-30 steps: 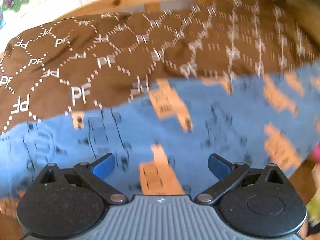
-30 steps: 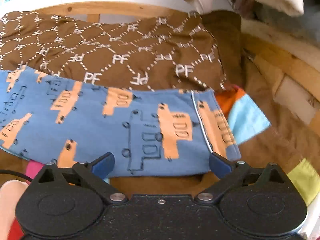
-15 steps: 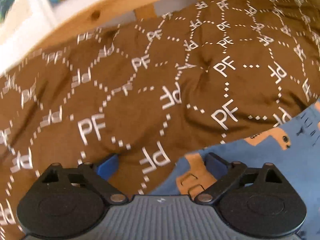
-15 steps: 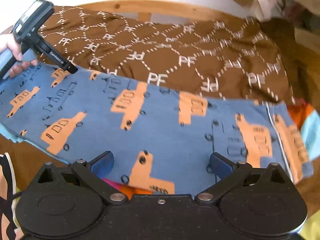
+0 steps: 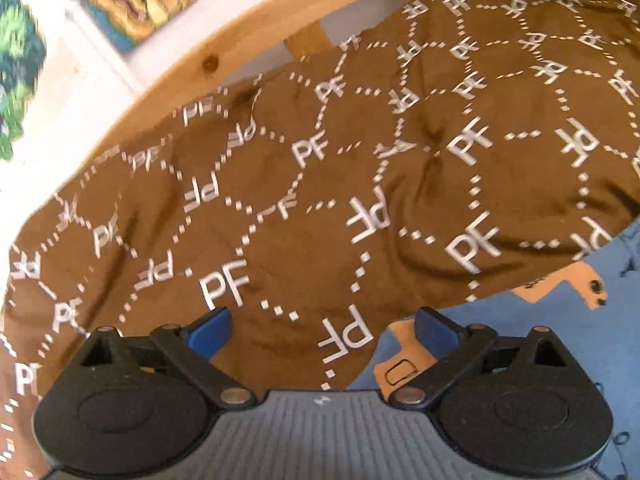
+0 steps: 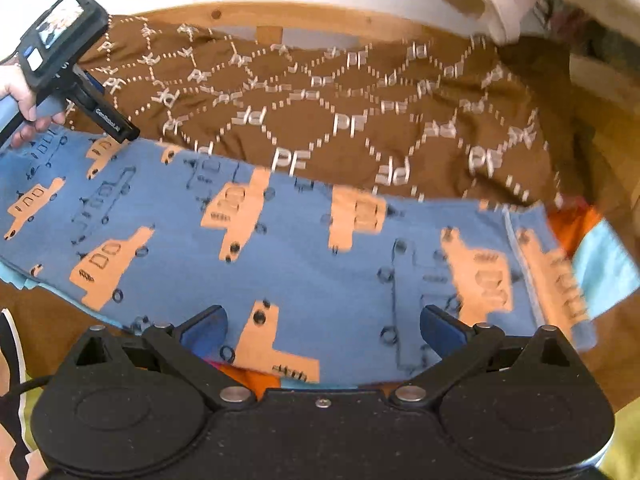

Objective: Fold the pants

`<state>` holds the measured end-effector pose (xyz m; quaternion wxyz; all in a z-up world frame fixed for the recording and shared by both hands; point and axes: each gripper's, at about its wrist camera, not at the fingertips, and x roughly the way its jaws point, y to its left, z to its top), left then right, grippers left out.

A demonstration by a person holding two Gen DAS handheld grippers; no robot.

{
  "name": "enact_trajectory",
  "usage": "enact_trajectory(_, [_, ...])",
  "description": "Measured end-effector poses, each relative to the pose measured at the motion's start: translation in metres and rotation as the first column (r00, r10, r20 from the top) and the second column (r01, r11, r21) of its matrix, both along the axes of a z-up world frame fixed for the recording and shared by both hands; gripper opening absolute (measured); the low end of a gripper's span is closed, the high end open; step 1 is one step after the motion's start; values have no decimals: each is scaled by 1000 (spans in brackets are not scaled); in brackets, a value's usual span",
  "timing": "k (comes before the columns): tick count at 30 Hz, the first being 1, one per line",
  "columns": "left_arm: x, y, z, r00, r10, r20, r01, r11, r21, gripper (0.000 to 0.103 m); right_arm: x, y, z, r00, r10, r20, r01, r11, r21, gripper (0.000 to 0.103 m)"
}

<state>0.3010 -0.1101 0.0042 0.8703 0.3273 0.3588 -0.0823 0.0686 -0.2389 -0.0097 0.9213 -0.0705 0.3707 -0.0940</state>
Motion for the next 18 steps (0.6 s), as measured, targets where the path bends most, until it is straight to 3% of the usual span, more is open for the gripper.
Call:
enact_trajectory(5, [-28,-30,12,997,-73,25,72,997,38,103,-2,-8,12,999,-7,49,9,999,-32,102])
enact_trajectory(11, [-61,-77,26,984,-181,-7,180,981,-69,103,-12,-32,12,994,-94,50,96,995,-36,102])
enact_trajectory(15, [-84,-116,10,958,-285,-41,279,954,-110,103,-21,-48,8,988,-152,40,154,988,-35,102])
enact_trajectory(18, [-100,-143,-22,935,-345,-86,338,937,-86,103,-27,-62,3,979,-201,16,201,980,4,102])
